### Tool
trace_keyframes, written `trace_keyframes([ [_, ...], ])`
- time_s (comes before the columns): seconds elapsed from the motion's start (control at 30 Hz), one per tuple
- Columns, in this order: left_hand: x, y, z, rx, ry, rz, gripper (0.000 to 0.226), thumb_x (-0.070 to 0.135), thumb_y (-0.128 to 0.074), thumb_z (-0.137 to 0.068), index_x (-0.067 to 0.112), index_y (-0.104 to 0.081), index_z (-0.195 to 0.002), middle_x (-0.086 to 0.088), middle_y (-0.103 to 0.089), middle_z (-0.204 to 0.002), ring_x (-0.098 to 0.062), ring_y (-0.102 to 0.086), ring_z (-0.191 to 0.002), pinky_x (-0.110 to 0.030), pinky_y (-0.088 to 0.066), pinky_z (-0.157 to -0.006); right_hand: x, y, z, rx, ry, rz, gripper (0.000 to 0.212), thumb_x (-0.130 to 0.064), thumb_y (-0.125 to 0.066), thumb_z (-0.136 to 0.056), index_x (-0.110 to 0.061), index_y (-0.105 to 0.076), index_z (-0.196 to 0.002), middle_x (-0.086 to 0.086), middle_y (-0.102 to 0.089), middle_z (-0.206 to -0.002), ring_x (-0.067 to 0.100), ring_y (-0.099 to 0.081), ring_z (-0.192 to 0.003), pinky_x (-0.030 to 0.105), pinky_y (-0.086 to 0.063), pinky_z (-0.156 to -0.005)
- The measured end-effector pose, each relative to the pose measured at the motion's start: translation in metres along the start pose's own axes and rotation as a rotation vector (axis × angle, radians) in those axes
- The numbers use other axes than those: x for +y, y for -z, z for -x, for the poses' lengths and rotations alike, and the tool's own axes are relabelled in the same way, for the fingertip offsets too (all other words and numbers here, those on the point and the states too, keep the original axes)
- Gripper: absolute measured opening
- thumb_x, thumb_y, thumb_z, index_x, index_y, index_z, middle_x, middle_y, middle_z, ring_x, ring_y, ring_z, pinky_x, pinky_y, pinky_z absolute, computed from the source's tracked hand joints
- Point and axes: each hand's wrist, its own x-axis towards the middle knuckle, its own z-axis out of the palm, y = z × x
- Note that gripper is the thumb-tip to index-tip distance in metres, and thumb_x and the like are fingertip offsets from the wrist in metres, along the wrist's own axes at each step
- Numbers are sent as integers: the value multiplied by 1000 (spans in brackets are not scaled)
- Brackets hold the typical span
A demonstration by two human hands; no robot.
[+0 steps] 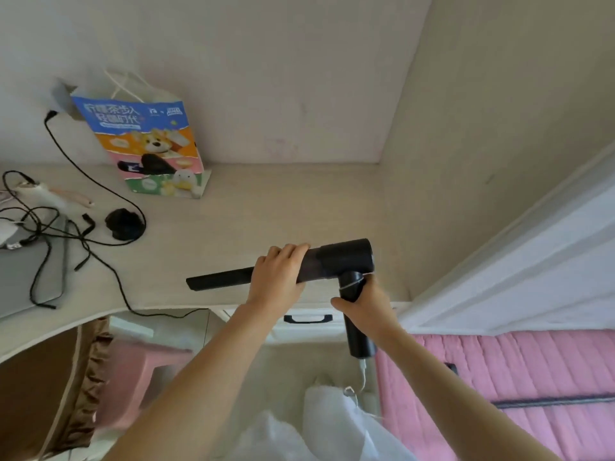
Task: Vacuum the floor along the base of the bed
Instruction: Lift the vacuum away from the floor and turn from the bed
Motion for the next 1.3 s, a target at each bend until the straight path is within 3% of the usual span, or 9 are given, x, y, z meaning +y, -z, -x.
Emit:
trace_keyframes([
  [0.33, -33, -57, -108, -288, 20, -65, 73, 25, -67, -88, 25, -27, -150, -2, -49, -136, -25, -51, -116, -38, -46, -91, 6, -21, -138, -73, -134, 171, 48, -28, -73, -75, -9, -47, -111, 11, -56, -108, 20, -55, -84, 25, -40, -66],
  [0.5, -42, -77, -130, -391, 6, -129, 84, 27, -66, -90, 30, -13, -154, -2, -46, -136, -27, -48, -117, -40, -44, -90, 14, -28, -165, -122, -150, 342, 45, -42, -69, -75, -11, -52, -103, 7, -60, -94, 23, -62, -81, 33, -54, -73],
  [0.9, -56, -93, -134, -425, -60, -100, 84, 17, -59, -92, 35, -6, -155, -3, -42, -138, -28, -47, -114, -39, -45, -89, 17, -38, -178, -163, -170, 362, 46, -41, -70, -76, -10, -52, -105, 6, -59, -97, 22, -60, -85, 32, -53, -72],
  [1.07, -57, -104, -128, -361, -61, -107, 82, 14, -57, -93, 35, -8, -155, -1, -42, -140, -28, -45, -119, -39, -38, -99, 20, -43, -176, -132, -184, 361, 47, -43, -71, -77, -11, -52, -105, 6, -60, -96, 22, -61, -84, 32, -54, -73],
  [1.3, -56, -101, -130, -354, -67, -168, 82, 12, -54, -94, 34, -5, -155, 0, -37, -147, -30, -40, -128, -54, -23, -115, 17, -46, -173, -74, -191, 342, 64, -49, -70, -77, -9, -44, -120, 7, -59, -109, 24, -61, -94, 37, -54, -81],
])
